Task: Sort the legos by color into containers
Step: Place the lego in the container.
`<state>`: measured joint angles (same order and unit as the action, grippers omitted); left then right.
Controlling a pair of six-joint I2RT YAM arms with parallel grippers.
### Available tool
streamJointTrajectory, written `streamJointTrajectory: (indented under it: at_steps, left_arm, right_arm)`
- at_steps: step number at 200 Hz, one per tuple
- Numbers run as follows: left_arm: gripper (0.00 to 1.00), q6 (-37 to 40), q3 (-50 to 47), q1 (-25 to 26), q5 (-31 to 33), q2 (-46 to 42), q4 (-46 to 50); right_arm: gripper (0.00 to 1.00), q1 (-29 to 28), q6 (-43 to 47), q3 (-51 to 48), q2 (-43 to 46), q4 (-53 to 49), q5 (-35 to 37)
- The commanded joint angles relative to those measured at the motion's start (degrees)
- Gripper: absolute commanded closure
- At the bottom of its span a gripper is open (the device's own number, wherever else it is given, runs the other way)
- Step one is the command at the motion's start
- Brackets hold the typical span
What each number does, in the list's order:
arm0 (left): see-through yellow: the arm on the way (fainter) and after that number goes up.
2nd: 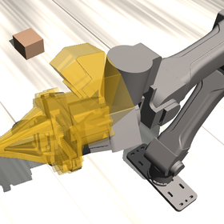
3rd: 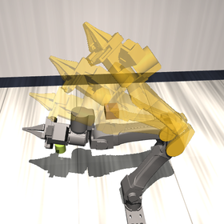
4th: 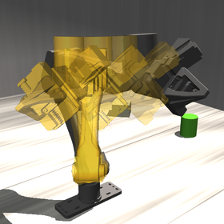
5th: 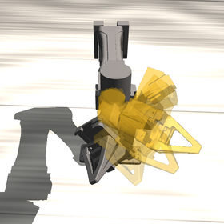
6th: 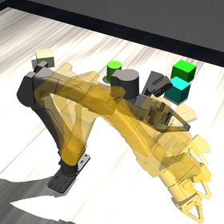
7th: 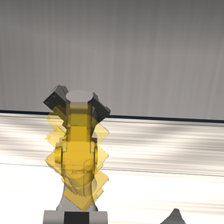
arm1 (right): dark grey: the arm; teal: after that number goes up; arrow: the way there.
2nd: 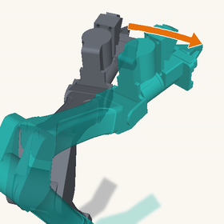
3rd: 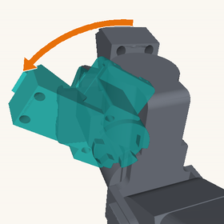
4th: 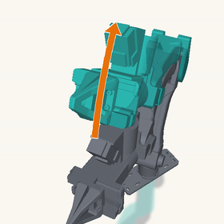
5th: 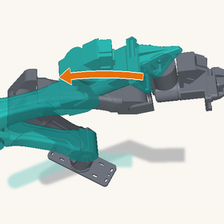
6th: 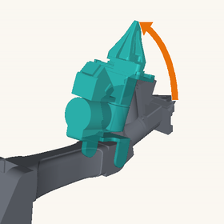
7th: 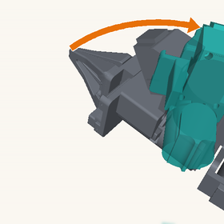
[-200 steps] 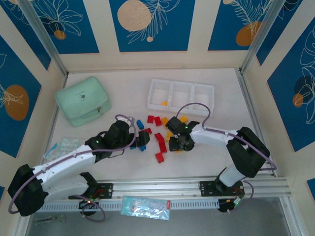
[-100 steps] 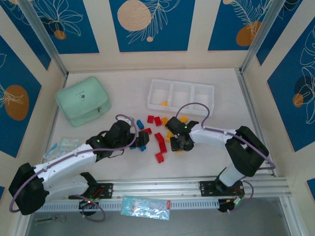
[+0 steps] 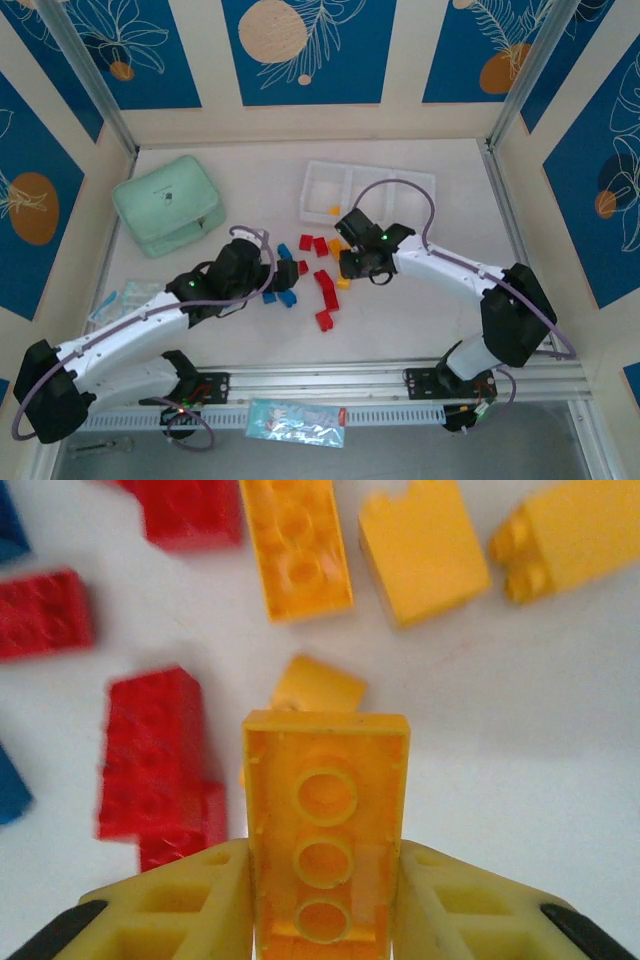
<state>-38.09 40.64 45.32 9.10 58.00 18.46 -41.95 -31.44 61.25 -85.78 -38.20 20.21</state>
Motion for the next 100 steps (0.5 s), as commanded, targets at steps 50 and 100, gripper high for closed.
streamJointTrajectory:
  at_steps: [50, 100]
  left_arm:
    - [0.01, 6.07, 4.72, -6.97, 0.67, -0.71, 3.15]
    - [0.01, 6.20, 5.24, -13.85, -4.73, 0.79, 1.18]
  right_arm:
    - [0.65, 3.43, 6.19, 20.97, -15.89, 4.44, -1.03]
    - [0.65, 8.16, 6.14, 37.30, -29.85, 3.30, 0.48]
